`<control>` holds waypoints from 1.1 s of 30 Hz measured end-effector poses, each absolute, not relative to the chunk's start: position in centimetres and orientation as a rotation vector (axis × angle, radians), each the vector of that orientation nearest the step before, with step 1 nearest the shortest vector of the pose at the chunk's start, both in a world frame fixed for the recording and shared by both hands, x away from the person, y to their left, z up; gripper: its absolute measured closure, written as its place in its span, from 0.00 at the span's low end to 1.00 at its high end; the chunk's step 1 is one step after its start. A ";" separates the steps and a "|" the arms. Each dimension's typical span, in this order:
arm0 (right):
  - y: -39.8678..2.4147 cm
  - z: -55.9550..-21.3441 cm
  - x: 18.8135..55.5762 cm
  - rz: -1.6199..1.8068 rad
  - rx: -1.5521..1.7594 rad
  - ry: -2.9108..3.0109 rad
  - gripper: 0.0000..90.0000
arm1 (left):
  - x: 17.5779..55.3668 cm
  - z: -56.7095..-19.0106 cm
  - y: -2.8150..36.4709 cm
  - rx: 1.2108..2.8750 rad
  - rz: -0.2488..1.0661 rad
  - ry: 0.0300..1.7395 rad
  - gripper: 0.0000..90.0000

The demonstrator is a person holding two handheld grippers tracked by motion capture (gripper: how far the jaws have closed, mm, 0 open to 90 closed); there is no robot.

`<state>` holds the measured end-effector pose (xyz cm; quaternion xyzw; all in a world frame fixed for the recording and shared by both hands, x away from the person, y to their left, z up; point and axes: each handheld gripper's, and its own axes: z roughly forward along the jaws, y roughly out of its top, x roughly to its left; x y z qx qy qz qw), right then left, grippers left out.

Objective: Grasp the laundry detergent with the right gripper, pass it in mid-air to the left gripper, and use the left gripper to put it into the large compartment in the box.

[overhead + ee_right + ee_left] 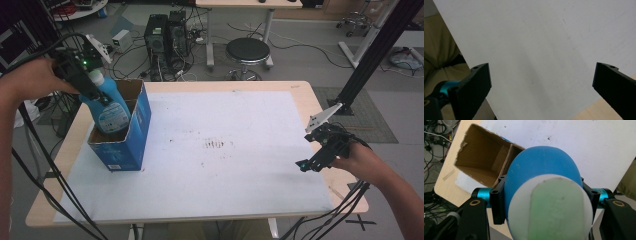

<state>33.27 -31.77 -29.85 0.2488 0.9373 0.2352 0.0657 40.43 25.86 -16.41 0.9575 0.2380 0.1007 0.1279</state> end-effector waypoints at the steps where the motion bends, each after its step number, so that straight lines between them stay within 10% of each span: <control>1: -31.8 -29.9 33.3 0.717 0.756 2.826 0.01 | 40.5 -16.9 25.8 2.792 0.287 0.683 0.42; 33: -32.2 -31.2 33.0 0.718 0.782 2.842 0.01 | 42.1 -28.3 25.8 2.866 0.194 0.662 0.42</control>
